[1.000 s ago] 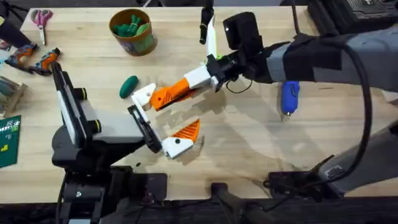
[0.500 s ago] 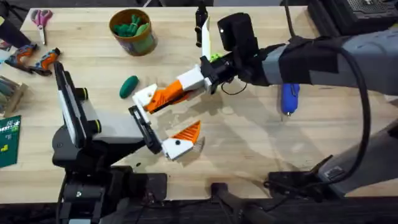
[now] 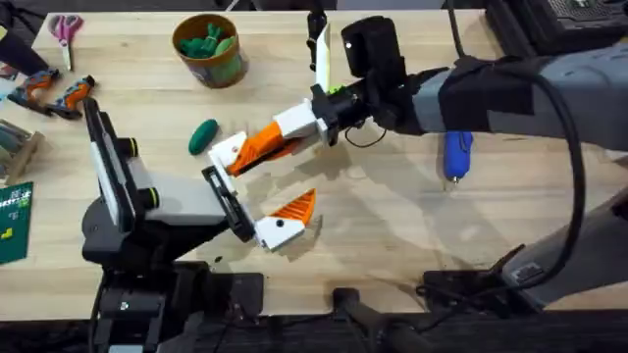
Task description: Pick up the gripper from the table and insert it into the empty holder that is missing its gripper. Then pick up a screw, insert it into the mounting hole, and use the screwdriver to tighten it. Finally, clean up the table by picking up the vegetable and placing it into the bucket.
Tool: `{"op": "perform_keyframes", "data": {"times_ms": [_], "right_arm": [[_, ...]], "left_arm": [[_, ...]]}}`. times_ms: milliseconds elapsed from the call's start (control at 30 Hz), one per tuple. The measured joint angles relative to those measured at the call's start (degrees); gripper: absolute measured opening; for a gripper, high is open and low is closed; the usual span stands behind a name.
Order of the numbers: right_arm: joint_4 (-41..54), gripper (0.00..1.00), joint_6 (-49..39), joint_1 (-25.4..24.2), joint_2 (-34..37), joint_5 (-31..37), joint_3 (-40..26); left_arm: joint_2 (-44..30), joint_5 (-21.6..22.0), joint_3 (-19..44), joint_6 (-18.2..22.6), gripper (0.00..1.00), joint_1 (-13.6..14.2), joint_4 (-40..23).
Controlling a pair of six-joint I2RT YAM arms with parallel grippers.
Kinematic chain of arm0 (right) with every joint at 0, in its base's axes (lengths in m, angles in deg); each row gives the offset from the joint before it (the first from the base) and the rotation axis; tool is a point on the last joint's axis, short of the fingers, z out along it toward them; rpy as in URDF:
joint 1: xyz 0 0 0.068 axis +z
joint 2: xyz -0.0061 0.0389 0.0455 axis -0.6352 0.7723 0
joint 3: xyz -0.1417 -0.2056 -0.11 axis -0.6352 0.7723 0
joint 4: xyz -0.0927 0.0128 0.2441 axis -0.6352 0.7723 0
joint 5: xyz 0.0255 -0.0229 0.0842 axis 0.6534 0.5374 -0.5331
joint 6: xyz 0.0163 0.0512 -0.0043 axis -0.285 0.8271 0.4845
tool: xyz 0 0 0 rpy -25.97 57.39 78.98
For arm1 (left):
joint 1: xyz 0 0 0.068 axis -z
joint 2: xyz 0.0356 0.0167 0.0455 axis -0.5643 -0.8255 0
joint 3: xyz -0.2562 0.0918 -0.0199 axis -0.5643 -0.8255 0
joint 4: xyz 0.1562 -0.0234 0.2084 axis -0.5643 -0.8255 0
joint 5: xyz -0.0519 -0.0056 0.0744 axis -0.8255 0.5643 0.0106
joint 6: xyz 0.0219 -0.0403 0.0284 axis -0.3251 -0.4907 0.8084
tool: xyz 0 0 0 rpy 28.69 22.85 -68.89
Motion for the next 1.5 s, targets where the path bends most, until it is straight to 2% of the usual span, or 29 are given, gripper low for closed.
{"op": "perform_keyframes", "data": {"times_ms": [1067, 1500], "right_arm": [[-0.8, 0.008, 0.1, 0.0, 1.3, 0.8, -0.9], [-0.6, 0.164, 0.2, -0.1, 1.4, 1.5, -0.9]], "left_arm": [[-0.5, -0.6, 0.0, -0.9, 0.986, 0.0, -0.1], [-0.5, -0.5, 0.0, -0.8, 0.986, 0.0, -0.1]]}}
